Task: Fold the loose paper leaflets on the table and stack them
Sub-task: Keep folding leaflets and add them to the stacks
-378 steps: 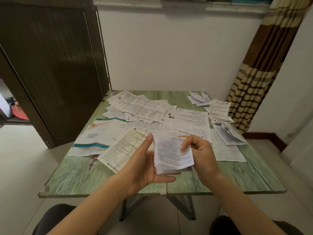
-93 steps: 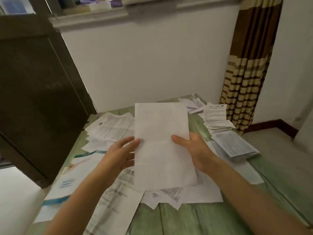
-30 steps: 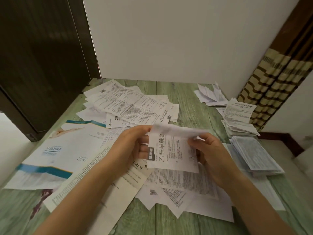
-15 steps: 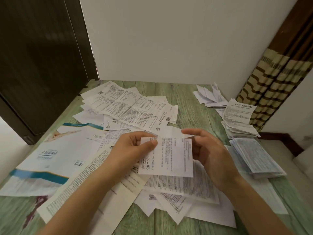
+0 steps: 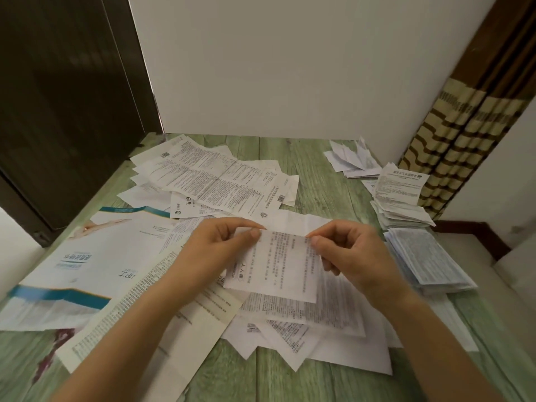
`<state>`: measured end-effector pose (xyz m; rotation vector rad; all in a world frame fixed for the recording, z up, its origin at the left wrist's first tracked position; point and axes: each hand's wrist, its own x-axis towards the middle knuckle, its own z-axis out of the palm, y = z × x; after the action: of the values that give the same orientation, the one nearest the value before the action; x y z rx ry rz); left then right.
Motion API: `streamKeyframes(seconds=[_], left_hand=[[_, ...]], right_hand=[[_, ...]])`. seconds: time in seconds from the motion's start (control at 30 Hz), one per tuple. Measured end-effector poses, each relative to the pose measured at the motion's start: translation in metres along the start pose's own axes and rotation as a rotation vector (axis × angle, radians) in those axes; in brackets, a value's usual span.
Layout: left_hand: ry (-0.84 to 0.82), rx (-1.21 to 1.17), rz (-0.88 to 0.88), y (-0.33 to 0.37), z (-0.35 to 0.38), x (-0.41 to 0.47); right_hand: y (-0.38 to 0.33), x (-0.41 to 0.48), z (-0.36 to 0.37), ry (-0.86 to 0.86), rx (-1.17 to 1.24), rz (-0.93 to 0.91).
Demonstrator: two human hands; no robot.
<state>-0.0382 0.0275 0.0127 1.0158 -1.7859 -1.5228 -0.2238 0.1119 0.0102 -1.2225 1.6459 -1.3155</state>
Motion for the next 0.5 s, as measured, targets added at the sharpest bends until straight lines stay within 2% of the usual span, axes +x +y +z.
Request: streamKeyframes(seconds=[0.17, 0.27, 0.37, 0.5], left_hand=[[-0.023, -0.008, -0.034, 0.008, 0.004, -0.007], [0.044, -0.062, -0.009, 0.014, 0.001, -0.012], [0.008, -0.067, 0.013, 0.029, 0.014, -0.016], [-0.148, -0.012, 0.048, 0.046, 0.06, -0.015]], right_hand=[[-0.011, -0.015, -0.018, 0.05, 0.042, -0.022], [-0.015, -0.035, -0.055, 0.293, 0.134, -0.048], [-0.002, -0.054, -0.096, 0.613, 0.122, -0.06], [0.029, -0.064, -0.116, 0.776, 0.034, 0.067]])
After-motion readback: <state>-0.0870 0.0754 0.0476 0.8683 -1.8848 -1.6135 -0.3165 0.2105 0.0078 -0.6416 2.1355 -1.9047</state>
